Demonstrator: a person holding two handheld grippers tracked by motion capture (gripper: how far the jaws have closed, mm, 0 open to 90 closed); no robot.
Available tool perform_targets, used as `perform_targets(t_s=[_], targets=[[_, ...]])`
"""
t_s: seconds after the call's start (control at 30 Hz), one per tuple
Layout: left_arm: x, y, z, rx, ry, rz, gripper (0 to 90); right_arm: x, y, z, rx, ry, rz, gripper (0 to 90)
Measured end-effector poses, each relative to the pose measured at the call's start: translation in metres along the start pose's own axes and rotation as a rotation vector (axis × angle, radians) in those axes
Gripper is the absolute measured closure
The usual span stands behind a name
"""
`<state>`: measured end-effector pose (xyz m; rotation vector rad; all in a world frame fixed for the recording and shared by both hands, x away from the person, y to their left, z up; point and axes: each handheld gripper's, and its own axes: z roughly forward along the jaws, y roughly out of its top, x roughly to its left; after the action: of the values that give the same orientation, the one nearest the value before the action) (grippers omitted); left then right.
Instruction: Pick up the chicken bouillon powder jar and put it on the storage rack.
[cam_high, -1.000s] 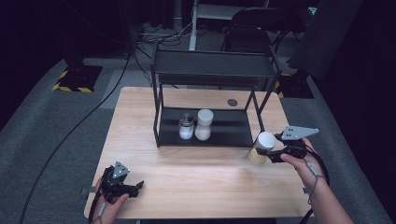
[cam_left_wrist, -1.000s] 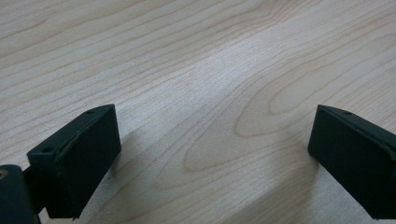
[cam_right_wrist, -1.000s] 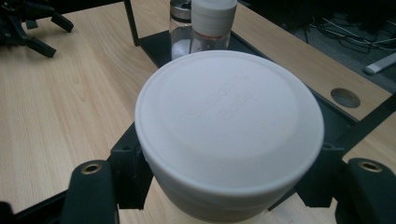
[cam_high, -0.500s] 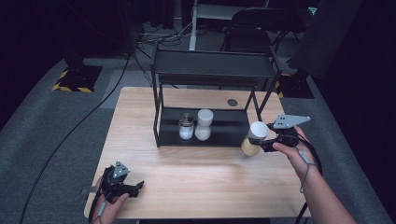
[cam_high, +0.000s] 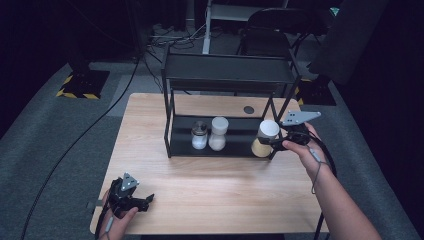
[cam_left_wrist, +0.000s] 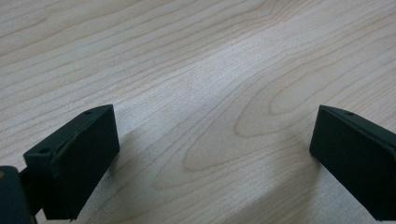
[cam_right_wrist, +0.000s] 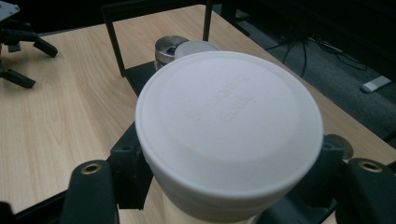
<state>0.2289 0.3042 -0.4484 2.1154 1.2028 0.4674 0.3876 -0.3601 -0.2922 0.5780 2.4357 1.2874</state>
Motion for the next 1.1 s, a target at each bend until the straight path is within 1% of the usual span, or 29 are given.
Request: perform_targets(t_s=[0.33, 0.7, 0.93, 1.1], targets=[[0.0, 0.0, 0.0, -0.001, 0.0, -0.001, 0.9, -0.008, 0.014, 0.018, 0.01, 0.004, -0.004, 33.6], [-0.002, 0.0, 0.001, 0.0, 0.003, -0.006, 0.6, -0.015, 0.024, 0.049, 0.028, 0.016, -0.001, 33.6], [-0.002, 0.0, 0.001, 0.0, 0.004, -0.006, 0.6, -0.018, 0.026, 0.068, 0.044, 0.021, 0.003, 33.6], [-0.002, 0.0, 0.001, 0.0, 0.004, -0.006, 0.6, -0.021, 0.026, 0.079, 0.065, 0.017, 0.006, 33.6]])
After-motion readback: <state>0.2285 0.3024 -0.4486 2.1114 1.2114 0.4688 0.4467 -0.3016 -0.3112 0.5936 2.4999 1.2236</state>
